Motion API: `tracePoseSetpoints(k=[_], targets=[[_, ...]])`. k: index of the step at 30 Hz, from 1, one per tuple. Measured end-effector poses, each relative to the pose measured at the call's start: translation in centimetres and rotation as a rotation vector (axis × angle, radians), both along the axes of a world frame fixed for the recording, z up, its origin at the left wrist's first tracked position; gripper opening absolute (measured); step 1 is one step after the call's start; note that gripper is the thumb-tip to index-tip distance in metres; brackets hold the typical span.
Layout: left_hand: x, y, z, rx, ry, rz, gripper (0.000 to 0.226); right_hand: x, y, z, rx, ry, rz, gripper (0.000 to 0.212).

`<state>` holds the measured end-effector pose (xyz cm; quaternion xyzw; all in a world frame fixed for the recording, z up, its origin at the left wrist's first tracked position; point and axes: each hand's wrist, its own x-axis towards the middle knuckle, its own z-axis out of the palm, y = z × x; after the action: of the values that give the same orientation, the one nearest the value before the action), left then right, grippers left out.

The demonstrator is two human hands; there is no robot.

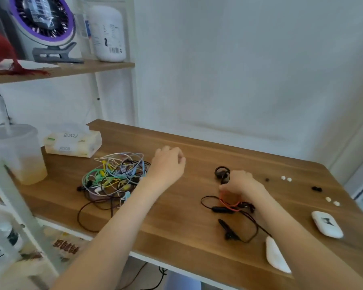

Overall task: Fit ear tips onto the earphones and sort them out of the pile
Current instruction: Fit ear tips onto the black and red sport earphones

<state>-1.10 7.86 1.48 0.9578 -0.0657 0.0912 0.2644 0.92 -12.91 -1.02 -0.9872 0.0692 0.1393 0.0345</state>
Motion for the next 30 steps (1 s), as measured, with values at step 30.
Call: tracePoseSetpoints(k=[30], targets=[[-2.6,-10.1,4.0,-1.279,0.205,-0.347,0.026,-4.8,-4.9,3.0,0.722,-0.231,0.359,0.024]])
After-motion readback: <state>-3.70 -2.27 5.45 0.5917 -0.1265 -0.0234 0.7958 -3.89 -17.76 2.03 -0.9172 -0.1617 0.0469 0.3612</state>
